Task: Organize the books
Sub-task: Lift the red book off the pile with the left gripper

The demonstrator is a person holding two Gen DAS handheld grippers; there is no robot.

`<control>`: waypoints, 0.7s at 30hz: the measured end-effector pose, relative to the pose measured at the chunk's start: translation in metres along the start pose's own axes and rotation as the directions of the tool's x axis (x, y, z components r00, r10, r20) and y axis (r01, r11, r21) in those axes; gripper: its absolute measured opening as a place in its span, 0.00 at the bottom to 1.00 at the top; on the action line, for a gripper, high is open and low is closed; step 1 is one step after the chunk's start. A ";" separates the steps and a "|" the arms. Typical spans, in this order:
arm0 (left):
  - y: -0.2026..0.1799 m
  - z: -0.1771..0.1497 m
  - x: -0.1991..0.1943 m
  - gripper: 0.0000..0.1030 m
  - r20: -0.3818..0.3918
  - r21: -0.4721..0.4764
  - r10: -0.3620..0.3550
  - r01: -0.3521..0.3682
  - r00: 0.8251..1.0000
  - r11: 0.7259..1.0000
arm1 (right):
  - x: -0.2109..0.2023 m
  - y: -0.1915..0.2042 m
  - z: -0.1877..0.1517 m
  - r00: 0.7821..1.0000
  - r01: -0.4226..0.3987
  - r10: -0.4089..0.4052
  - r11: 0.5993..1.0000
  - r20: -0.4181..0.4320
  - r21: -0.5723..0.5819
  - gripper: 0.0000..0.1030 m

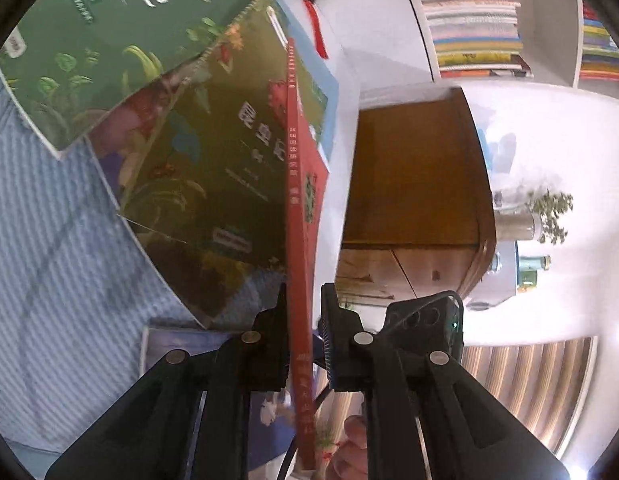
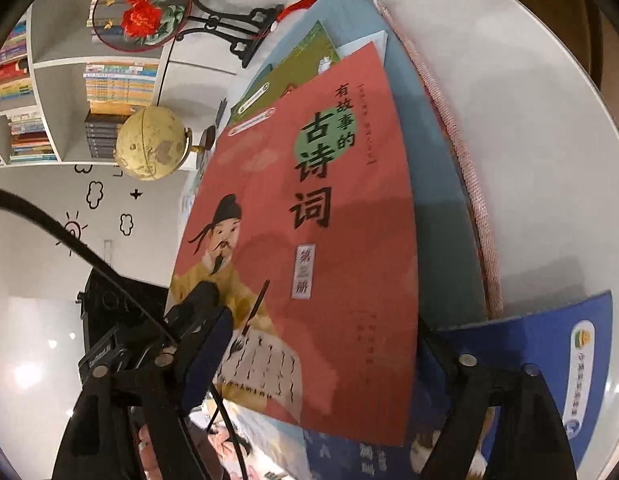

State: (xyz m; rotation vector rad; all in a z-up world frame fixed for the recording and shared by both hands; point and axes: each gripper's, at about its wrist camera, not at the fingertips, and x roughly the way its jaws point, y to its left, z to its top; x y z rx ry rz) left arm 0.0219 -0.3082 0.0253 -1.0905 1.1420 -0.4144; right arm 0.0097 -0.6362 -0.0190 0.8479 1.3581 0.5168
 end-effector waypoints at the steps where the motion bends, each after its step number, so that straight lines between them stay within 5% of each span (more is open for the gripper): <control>1: 0.002 0.001 -0.001 0.10 0.003 -0.008 0.001 -0.001 1.000 1.000 | 0.000 -0.003 0.000 1.000 -0.008 0.008 1.000 -0.008 0.012 0.63; 5: 0.011 0.004 -0.004 0.10 0.007 -0.100 -0.056 0.057 0.998 0.993 | -0.002 -0.013 0.003 0.997 -0.072 0.074 0.996 -0.033 0.061 0.55; 12: 0.003 0.003 -0.005 0.10 0.006 -0.133 -0.137 0.136 0.991 0.982 | -0.010 -0.013 0.007 0.987 -0.154 0.157 0.985 -0.039 0.074 0.69; 15: 0.005 0.005 -0.002 0.10 -0.003 -0.144 -0.126 0.124 0.992 0.982 | -0.012 -0.004 0.007 0.985 -0.170 0.171 0.984 -0.027 0.042 0.52; 18: 0.003 0.004 -0.004 0.09 -0.005 -0.094 -0.032 0.032 0.999 0.995 | -0.017 0.011 0.002 0.997 -0.076 0.075 0.996 -0.014 -0.056 0.40; 21: -0.024 -0.005 -0.002 0.10 0.024 0.141 0.207 -0.208 0.978 0.968 | -0.019 0.039 -0.010 0.994 0.108 -0.107 0.965 0.019 -0.239 0.38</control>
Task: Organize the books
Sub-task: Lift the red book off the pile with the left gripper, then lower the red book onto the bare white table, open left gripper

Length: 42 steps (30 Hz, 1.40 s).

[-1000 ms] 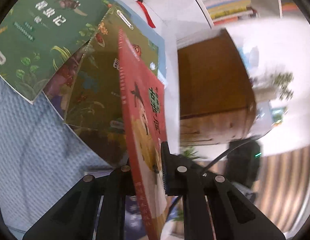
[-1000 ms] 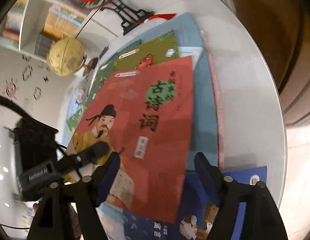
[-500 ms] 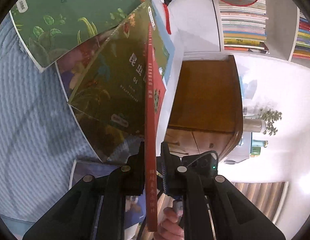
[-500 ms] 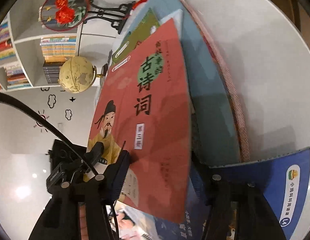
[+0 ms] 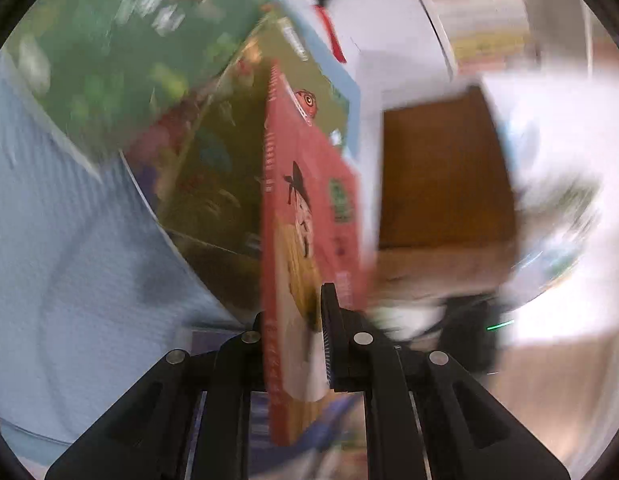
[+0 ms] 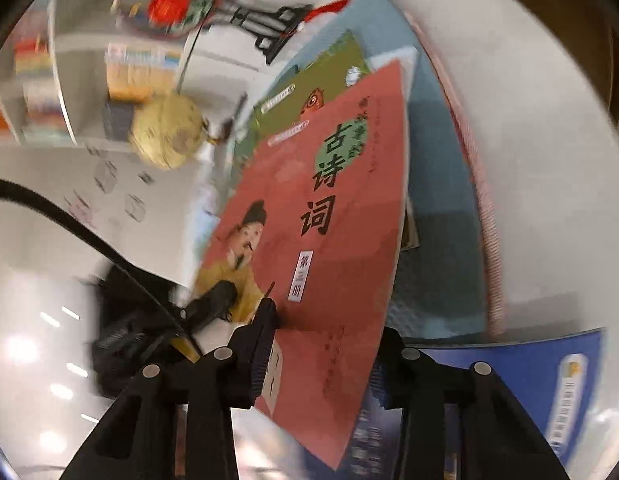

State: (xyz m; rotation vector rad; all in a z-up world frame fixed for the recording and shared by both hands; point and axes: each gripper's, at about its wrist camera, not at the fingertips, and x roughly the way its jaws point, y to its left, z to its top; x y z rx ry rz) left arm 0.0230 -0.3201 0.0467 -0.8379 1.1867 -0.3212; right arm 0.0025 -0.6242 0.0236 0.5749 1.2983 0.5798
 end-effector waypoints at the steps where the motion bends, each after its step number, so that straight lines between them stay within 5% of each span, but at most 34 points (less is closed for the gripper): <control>1: -0.011 -0.003 0.000 0.10 0.007 0.072 0.050 -0.051 0.999 0.996 | -0.001 0.013 -0.003 0.998 0.069 -0.069 0.994 0.010 -0.082 0.38; 3: -0.029 -0.010 -0.002 0.10 0.033 0.175 0.125 -0.129 0.992 0.976 | -0.004 0.034 -0.012 0.986 0.168 -0.163 0.962 0.043 -0.215 0.38; 6: -0.041 -0.017 -0.011 0.11 0.081 0.256 0.168 -0.184 0.982 0.949 | -0.011 0.051 -0.021 0.980 0.200 -0.188 0.930 0.067 -0.308 0.38; 15: -0.041 -0.026 -0.059 0.12 0.175 0.264 0.116 -0.160 0.978 0.951 | -0.031 0.099 -0.033 0.982 0.187 -0.148 0.860 0.117 -0.476 0.38; 23: -0.017 -0.007 -0.143 0.12 0.297 0.240 0.084 -0.159 0.951 0.958 | -0.003 0.180 -0.030 0.983 0.153 -0.067 0.807 0.169 -0.570 0.38; 31: 0.073 0.045 -0.271 0.12 0.430 0.250 0.120 -0.245 0.895 0.937 | 0.106 0.312 -0.021 0.983 0.109 0.014 0.751 0.181 -0.652 0.39; 38: 0.190 0.113 -0.364 0.12 0.444 0.267 0.180 -0.321 0.878 0.908 | 0.247 0.432 -0.016 0.986 0.116 -0.017 0.775 0.164 -0.622 0.39; 42: 0.258 0.157 -0.405 0.12 0.426 0.246 0.188 -0.313 0.885 0.917 | 0.326 0.481 -0.004 0.990 0.105 -0.025 0.802 0.142 -0.589 0.39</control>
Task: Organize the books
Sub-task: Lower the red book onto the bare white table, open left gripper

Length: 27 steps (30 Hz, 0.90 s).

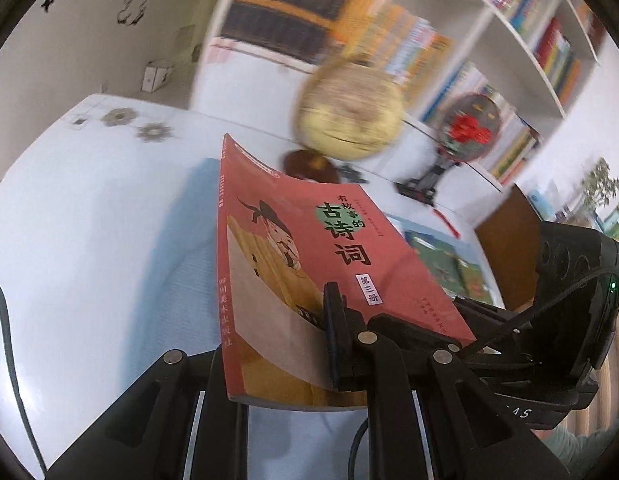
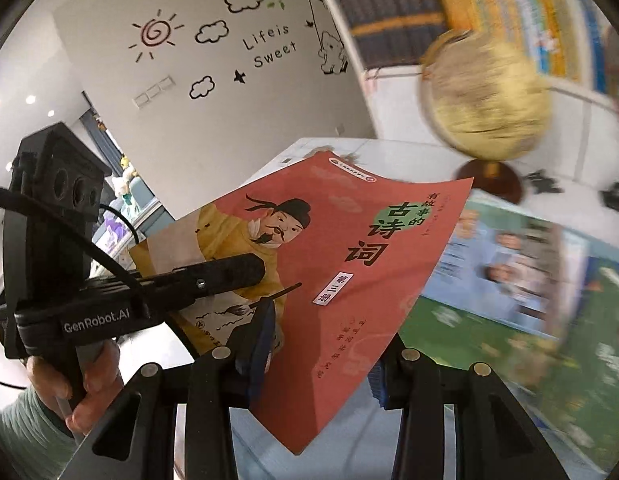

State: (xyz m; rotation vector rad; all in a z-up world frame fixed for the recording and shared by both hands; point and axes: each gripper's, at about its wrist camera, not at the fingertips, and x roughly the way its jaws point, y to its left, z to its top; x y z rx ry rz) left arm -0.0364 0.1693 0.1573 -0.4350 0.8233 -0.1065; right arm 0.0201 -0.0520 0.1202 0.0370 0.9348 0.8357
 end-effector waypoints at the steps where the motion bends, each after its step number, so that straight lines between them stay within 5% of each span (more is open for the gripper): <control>1: 0.025 0.008 0.001 0.12 -0.006 -0.012 0.001 -0.002 1.000 1.000 | 0.018 0.008 0.006 1.000 -0.002 0.002 1.000 -0.006 0.009 0.39; 7: 0.128 0.041 0.022 0.13 -0.064 -0.073 0.038 -0.043 0.997 0.996 | 0.125 0.041 0.039 0.997 0.031 -0.028 0.999 -0.071 0.036 0.40; 14: 0.200 0.055 0.044 0.16 -0.096 -0.120 0.076 -0.087 0.993 0.989 | 0.218 0.058 0.060 0.990 0.058 -0.051 0.997 -0.131 0.050 0.40; 18: 0.221 0.054 0.050 0.17 -0.102 -0.159 0.060 -0.076 0.993 0.984 | 0.234 0.061 0.060 0.988 0.063 -0.054 0.996 -0.143 0.056 0.40; 27: 0.246 0.034 0.054 0.36 -0.202 -0.224 0.105 -0.150 0.974 0.963 | 0.252 0.055 0.045 0.971 0.046 -0.017 0.992 -0.239 0.115 0.40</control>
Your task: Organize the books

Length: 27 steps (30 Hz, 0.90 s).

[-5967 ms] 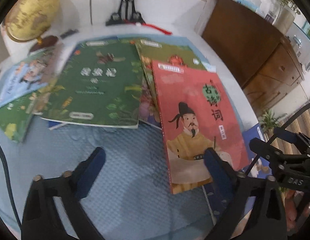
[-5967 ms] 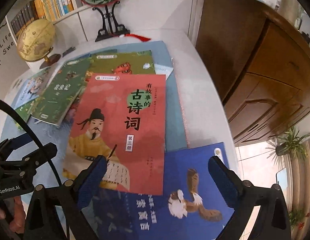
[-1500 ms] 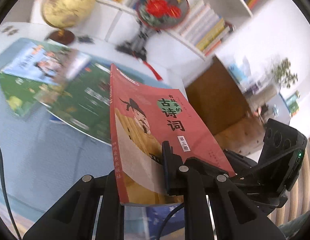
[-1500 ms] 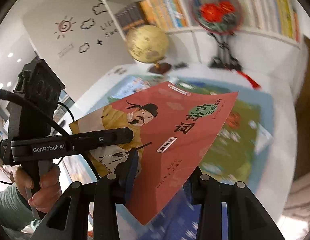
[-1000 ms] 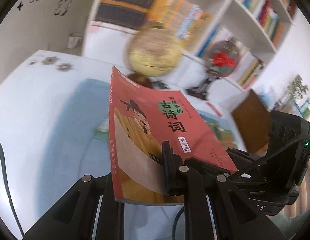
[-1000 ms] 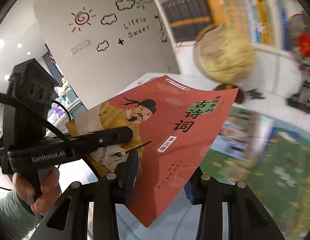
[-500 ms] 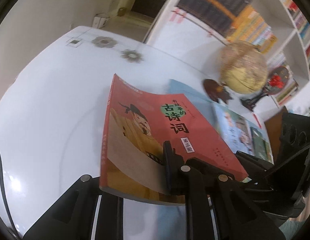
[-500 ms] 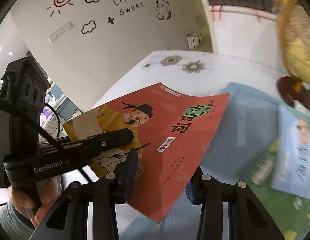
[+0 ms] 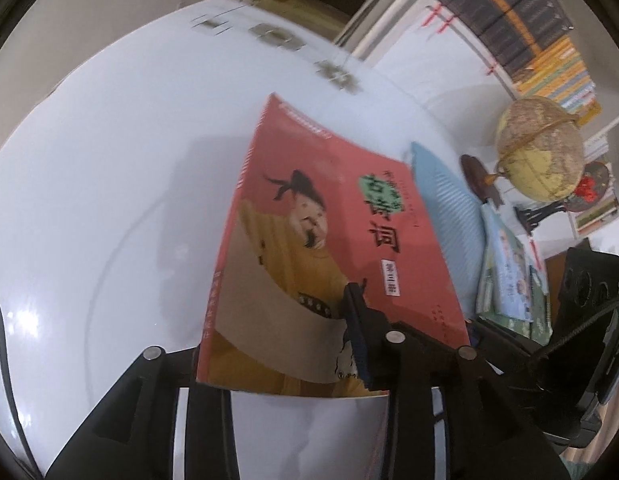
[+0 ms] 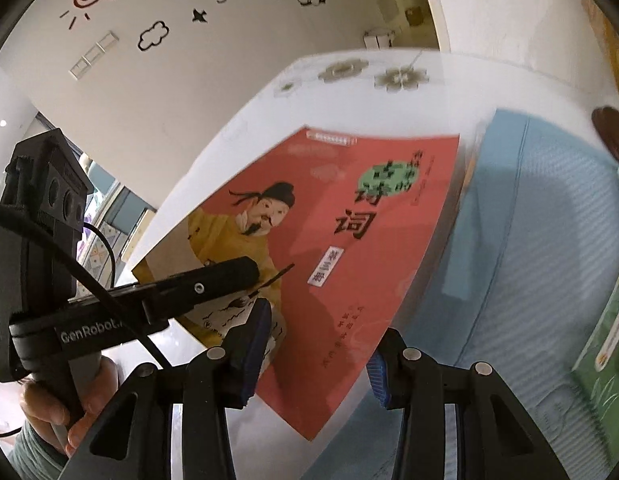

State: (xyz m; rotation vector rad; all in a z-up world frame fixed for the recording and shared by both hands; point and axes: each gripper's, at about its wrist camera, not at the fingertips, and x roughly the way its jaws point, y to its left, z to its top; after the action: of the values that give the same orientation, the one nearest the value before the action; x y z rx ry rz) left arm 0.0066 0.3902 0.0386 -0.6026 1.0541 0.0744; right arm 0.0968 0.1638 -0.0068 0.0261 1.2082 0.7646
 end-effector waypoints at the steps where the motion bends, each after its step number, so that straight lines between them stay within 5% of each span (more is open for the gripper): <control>1: 0.003 -0.002 -0.001 0.38 0.000 -0.006 0.018 -0.018 1.000 1.000 | 0.002 0.001 -0.001 1.000 -0.007 0.007 1.000 -0.012 -0.004 0.40; 10: 0.021 -0.020 -0.009 0.51 -0.002 -0.043 0.203 -0.203 0.979 0.978 | 0.017 0.003 -0.011 0.997 0.004 -0.006 1.000 -0.078 -0.027 0.41; 14: 0.015 -0.023 -0.013 0.56 0.024 0.026 0.385 -0.385 0.923 0.922 | 0.013 0.000 -0.016 0.997 -0.005 0.003 1.000 -0.077 -0.029 0.41; 18: 0.008 -0.025 -0.022 0.57 0.062 0.058 0.480 -0.483 0.875 0.874 | 0.000 0.002 -0.021 0.997 -0.014 0.012 0.999 -0.074 -0.034 0.42; 20: 0.004 -0.025 -0.032 0.57 0.090 0.047 0.470 -0.475 0.878 0.879 | -0.014 0.001 -0.021 0.998 -0.010 0.006 0.998 -0.065 -0.055 0.42; 27: -0.076 -0.026 -0.043 0.58 0.172 0.180 0.266 -0.296 0.948 0.938 | -0.101 -0.058 -0.038 0.995 0.097 -0.097 0.994 0.012 -0.050 0.54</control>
State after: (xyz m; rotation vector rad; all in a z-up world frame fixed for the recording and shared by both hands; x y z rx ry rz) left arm -0.0106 0.3234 0.0981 -0.2526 0.9854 0.2548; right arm 0.0799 0.0514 0.0387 -0.0700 1.1727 0.7084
